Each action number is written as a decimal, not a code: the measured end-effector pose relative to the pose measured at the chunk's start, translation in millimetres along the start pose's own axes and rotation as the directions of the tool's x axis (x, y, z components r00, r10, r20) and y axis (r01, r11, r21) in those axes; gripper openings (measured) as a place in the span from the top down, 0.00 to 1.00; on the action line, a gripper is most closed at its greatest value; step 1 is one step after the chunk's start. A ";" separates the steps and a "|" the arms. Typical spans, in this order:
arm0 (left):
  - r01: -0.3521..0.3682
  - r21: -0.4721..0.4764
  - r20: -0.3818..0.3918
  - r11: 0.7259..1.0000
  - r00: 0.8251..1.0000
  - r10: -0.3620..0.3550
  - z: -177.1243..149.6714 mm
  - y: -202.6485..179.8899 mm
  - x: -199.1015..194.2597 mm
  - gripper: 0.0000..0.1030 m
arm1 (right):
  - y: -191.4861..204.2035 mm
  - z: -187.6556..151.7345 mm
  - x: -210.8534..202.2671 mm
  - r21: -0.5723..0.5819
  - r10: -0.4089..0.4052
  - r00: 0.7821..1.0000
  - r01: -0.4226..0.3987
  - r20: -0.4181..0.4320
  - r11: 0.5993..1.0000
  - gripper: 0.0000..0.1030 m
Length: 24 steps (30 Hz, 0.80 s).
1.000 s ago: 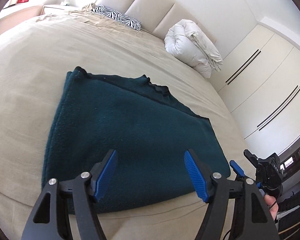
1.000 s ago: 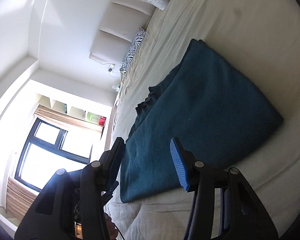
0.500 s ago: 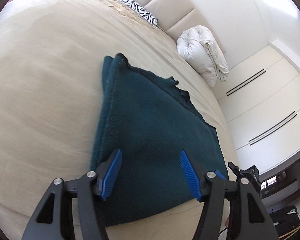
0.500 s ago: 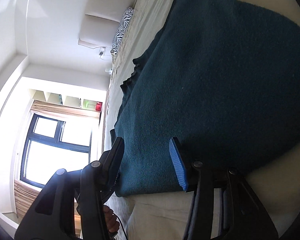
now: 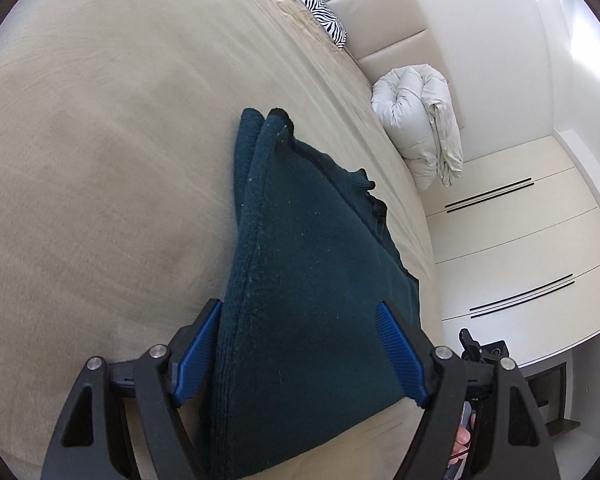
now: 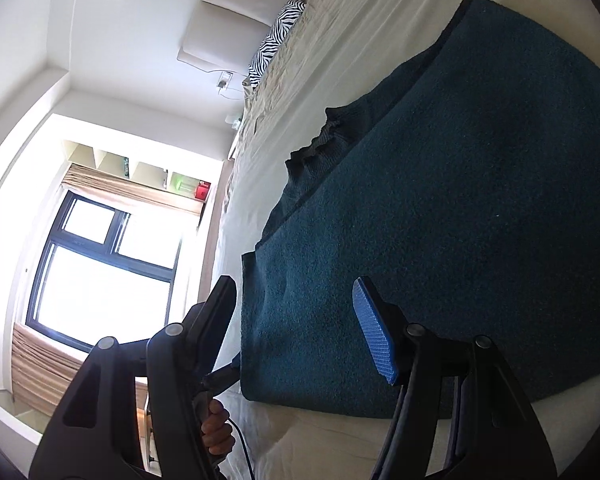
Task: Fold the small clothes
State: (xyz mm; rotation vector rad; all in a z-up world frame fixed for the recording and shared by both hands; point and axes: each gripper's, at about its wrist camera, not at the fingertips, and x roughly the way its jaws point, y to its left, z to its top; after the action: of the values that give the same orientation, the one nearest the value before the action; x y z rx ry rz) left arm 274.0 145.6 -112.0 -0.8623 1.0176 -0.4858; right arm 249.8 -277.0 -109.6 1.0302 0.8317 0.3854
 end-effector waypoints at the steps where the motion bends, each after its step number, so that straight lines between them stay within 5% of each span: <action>1: 0.001 -0.004 -0.015 1.000 1.000 -0.001 0.3 -0.7 2.6 0.24 | 5.9 -0.6 9.4 -0.013 0.002 1.000 -0.002 -0.023 1.000 0.41; 9: -0.034 -0.065 -0.115 0.997 0.993 0.027 -8.0 -1.1 12.1 0.37 | 40.6 -0.5 73.8 -0.040 0.018 0.988 -0.024 -0.153 0.999 0.41; 11: -0.027 -0.092 -0.123 0.995 0.992 0.016 -7.7 3.3 13.4 0.46 | 42.3 -1.5 88.1 -0.032 0.013 0.983 -0.019 -0.181 0.999 0.41; 15: -0.009 -0.155 -0.118 0.988 0.993 -0.010 -5.4 25.9 13.1 0.82 | 45.5 -4.5 116.5 -0.039 -0.012 0.972 0.003 -0.233 0.999 0.41; 18: 0.061 -0.216 -0.102 0.974 0.991 -0.085 -6.2 43.1 10.2 0.85 | 41.1 -6.7 134.5 -0.037 -0.046 0.961 0.038 -0.271 0.999 0.42; 24: 0.081 -0.226 -0.072 0.971 0.992 -0.099 -7.0 41.8 6.6 0.86 | 32.1 -15.0 139.3 -0.064 -0.051 0.961 0.035 -0.271 0.997 0.43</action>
State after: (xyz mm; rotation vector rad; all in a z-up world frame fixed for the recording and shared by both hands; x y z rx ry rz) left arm 269.6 162.7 -151.1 -1.0999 1.1268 -0.4932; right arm 330.7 -163.5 -144.4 0.9139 1.0820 0.5194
